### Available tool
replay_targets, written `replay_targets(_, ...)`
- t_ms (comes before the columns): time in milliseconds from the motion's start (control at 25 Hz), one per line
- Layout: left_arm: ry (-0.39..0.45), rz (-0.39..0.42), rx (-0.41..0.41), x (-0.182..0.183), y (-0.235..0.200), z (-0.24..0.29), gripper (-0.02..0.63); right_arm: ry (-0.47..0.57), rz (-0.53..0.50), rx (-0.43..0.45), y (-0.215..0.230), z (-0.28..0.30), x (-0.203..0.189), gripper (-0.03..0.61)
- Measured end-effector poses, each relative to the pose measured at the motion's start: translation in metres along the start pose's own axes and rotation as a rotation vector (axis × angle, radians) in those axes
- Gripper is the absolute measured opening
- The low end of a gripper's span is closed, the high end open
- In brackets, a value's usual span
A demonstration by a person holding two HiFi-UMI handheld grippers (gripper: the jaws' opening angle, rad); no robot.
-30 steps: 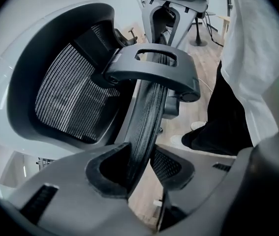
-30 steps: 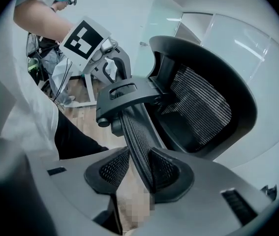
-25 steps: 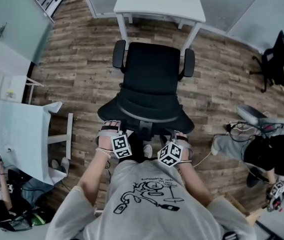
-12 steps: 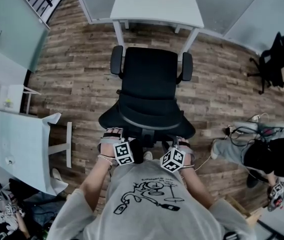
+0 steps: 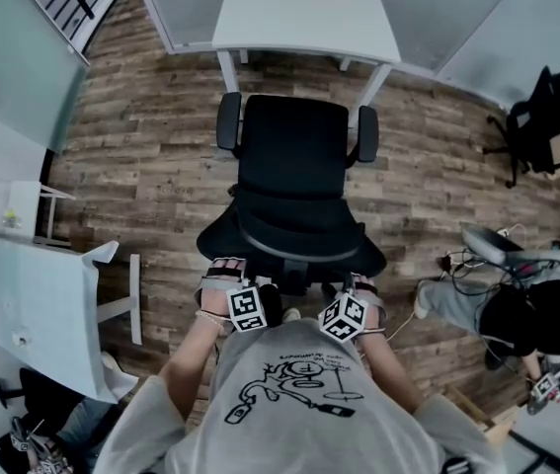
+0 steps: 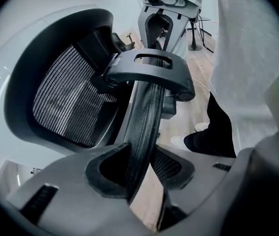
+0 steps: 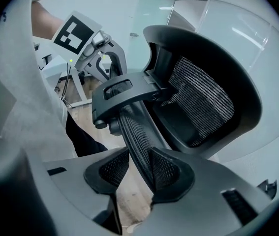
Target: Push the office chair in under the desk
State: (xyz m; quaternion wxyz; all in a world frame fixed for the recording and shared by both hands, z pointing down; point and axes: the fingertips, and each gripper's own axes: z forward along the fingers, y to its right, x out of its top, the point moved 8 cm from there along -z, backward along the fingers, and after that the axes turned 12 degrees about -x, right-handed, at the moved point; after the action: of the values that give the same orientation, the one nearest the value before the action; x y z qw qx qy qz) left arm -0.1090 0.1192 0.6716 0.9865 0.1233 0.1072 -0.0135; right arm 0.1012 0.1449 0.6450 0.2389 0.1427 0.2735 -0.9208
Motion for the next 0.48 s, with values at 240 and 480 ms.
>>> replay_targets(240,0.0,-0.007,-0.006,-0.002,-0.029,0.009,0.14,-0.015,-0.001,-0.002,0.019,0.018,0.012,0.156)
replay_targets(480,0.019,0.006,0.005,0.001,-0.056,0.018,0.14,-0.041,-0.011,-0.005,0.042,0.037,0.02,0.156)
